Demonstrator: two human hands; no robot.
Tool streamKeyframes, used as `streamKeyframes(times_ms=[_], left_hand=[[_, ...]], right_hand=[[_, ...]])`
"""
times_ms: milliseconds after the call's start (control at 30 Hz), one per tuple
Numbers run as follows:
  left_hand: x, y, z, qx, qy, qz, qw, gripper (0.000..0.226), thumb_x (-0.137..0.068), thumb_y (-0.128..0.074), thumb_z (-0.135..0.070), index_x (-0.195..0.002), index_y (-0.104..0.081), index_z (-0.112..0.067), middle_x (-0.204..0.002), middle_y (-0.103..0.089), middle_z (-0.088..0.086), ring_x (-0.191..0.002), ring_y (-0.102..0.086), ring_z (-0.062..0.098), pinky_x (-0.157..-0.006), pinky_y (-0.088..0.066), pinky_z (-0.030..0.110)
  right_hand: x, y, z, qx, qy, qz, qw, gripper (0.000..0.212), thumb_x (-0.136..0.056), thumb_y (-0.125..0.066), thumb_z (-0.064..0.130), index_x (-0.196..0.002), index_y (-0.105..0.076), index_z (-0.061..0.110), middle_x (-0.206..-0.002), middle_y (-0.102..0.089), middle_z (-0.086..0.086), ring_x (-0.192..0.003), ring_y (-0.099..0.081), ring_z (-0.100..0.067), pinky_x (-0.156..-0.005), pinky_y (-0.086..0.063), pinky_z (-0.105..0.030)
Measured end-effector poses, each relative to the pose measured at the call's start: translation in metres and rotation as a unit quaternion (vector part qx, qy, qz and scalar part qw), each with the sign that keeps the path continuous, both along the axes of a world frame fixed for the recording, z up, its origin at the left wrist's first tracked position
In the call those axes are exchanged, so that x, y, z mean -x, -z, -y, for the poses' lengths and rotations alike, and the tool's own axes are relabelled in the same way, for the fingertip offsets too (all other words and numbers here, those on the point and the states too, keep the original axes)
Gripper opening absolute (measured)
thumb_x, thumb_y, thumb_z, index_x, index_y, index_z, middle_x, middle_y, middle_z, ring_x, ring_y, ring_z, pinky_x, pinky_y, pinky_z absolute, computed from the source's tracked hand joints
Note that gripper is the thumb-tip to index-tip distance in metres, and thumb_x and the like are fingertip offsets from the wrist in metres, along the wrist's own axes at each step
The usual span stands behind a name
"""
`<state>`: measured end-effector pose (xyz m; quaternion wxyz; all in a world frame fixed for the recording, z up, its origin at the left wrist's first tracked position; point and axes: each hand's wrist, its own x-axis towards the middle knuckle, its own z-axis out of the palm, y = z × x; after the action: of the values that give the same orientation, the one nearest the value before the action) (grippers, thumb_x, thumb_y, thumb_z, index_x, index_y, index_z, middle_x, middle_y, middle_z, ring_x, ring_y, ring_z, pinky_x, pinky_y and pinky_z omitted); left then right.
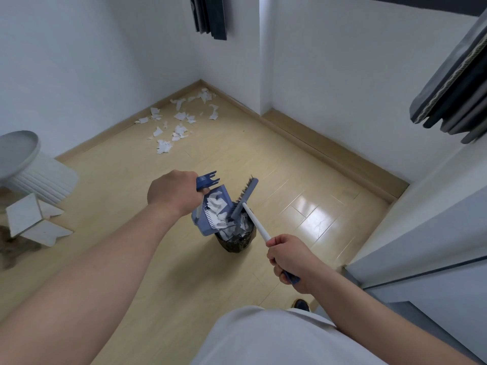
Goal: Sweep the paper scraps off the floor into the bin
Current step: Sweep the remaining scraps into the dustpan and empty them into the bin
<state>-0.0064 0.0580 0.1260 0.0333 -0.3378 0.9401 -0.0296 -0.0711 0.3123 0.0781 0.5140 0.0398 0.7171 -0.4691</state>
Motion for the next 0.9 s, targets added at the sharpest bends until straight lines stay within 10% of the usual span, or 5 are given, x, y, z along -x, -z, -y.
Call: streamKeyframes(times_ms=[900], left_hand=[[-0.003,0.004,-0.002,0.002,0.012,0.022,1.000,0.030,-0.093,-0.051,-0.054,-0.092,-0.061,-0.025,-0.080,-0.059,-0.002,-0.071,-0.058,0.023,-0.058,-0.043,0.028]], right_hand=[[-0.006,-0.008,0.008,-0.026,-0.040,-0.017,0.999,0.025,-0.090,-0.036,0.003,-0.101,-0.054,0.017,-0.074,-0.045,-0.011,-0.046,-0.035,-0.017,-0.041,-0.026,-0.023]])
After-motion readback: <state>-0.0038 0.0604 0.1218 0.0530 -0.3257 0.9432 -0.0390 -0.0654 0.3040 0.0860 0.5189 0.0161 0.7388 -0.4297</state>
